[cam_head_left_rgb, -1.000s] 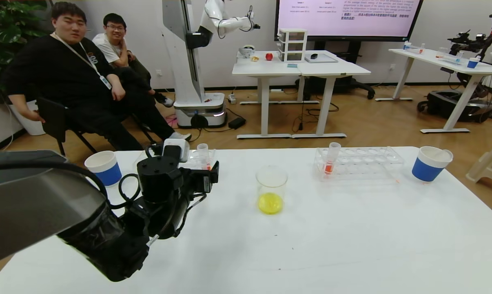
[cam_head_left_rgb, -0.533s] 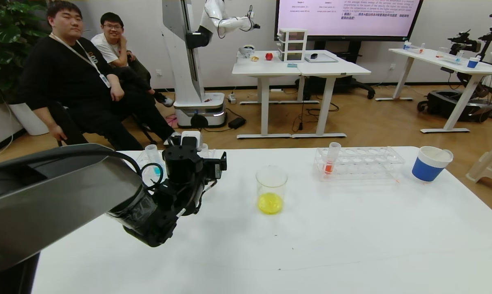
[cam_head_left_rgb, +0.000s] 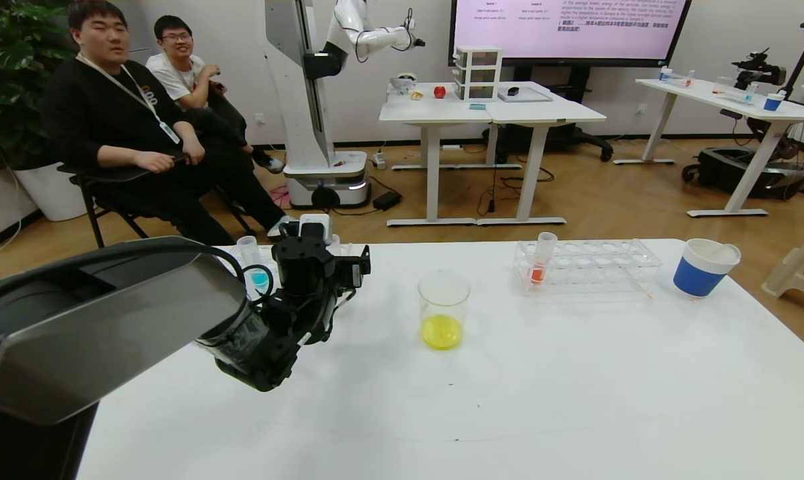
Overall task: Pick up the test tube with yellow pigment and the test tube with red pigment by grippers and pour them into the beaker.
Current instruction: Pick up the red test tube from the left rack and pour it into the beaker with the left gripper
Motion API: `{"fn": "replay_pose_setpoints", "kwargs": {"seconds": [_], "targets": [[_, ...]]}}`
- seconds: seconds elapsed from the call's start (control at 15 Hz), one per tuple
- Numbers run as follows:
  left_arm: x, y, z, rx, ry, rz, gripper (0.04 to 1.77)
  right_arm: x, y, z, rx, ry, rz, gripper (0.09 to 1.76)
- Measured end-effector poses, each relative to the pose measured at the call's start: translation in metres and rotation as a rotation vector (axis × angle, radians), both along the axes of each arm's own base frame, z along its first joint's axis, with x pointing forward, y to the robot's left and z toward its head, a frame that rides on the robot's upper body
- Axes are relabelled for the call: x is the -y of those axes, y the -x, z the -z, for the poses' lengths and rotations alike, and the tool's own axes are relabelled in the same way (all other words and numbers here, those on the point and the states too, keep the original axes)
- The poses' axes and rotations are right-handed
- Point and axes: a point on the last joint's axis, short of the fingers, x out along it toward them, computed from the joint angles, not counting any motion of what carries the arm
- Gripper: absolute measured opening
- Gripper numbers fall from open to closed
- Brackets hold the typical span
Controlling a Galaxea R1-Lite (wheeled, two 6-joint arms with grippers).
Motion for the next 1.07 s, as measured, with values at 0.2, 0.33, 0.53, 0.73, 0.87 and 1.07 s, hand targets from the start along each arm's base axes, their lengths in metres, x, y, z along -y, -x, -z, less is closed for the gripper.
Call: {"fn": "replay_pose_setpoints", "kwargs": {"seconds": [0.2,0.33,0.53,0.73,0.87,1.07], "targets": [[-0.0011,-0.0029,-0.0022,0.010,0.007,-0.003,1.75,0.0000,0.0000,0.0000,0.000,0.000,0.000,1.73],[-0.0007,-0.0034,-0.0016,0.010,0.010,-0.003,1.62,0.0000,0.0000,0.0000,0.000,0.000,0.000,1.73],[-0.0008,-0.0037,-0.0005,0.009,0.010,-0.007,0.52,0.0000,0.0000,0.0000,0.000,0.000,0.000,1.73],[-0.0006,-0.0036,-0.0005,0.009,0.011,-0.004,0.50,0.0000,0.0000,0.0000,0.000,0.000,-0.001,1.73],[-0.0009,-0.0037,-0.0008,0.009,0.011,-0.004,0.50,0.0000,0.0000,0.0000,0.000,0.000,0.000,1.73],[-0.0006,-0.0056,-0.0069,0.018,0.009,-0.005,0.50,0.0000,0.0000,0.0000,0.000,0.000,0.000,1.73]]}}
